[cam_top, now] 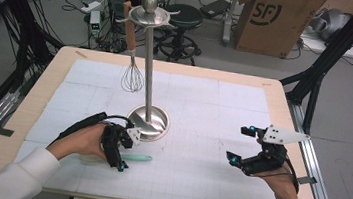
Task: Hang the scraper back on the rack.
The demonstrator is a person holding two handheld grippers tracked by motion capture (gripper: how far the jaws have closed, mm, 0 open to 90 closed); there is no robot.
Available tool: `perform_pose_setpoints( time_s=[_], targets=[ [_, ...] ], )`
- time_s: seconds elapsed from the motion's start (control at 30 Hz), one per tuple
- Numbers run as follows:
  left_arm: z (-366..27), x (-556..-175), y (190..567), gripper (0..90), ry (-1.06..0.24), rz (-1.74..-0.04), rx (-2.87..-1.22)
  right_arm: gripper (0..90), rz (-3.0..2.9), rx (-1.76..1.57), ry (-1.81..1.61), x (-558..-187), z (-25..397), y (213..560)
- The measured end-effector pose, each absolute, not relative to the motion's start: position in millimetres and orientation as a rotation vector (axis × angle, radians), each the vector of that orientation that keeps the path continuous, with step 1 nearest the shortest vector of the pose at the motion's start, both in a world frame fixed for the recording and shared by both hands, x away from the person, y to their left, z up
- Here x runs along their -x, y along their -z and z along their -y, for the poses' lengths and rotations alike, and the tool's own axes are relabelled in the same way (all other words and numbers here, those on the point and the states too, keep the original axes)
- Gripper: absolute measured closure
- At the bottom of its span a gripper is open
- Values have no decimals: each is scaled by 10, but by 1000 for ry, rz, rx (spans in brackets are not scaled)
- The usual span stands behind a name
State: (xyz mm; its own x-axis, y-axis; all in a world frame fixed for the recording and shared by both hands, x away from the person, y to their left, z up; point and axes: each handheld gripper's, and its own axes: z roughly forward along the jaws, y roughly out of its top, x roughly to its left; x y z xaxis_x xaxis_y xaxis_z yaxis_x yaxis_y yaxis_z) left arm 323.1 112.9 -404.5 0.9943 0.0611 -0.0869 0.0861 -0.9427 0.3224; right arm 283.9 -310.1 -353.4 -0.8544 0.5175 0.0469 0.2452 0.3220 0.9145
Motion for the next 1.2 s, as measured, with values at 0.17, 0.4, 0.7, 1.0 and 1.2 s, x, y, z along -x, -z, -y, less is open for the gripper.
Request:
perform_pose_setpoints(
  time_s=[0.17,0.4,0.7,1.0,1.2],
  targets=[
    [-1129,-3227,4054,438,119,-100,-2823,2,-2337,-690,-1543,-2846,3089,3538],
    [-1130,-3225,4069,586,107,-104,-2853,2,-2340,-687,-1543,-2850,3078,3540],
    [-1120,-3197,4056,752,83,-79,-2862,2,-2344,-691,-1542,-2850,3073,3544],
    [-1164,-3217,4007,785,84,-116,-2850,2,-2347,-693,-1542,-2861,3072,3550],
    [-1239,-3235,3919,788,86,-130,-2802,2,-2346,-696,-1542,-2861,3075,3551]
  ],
)
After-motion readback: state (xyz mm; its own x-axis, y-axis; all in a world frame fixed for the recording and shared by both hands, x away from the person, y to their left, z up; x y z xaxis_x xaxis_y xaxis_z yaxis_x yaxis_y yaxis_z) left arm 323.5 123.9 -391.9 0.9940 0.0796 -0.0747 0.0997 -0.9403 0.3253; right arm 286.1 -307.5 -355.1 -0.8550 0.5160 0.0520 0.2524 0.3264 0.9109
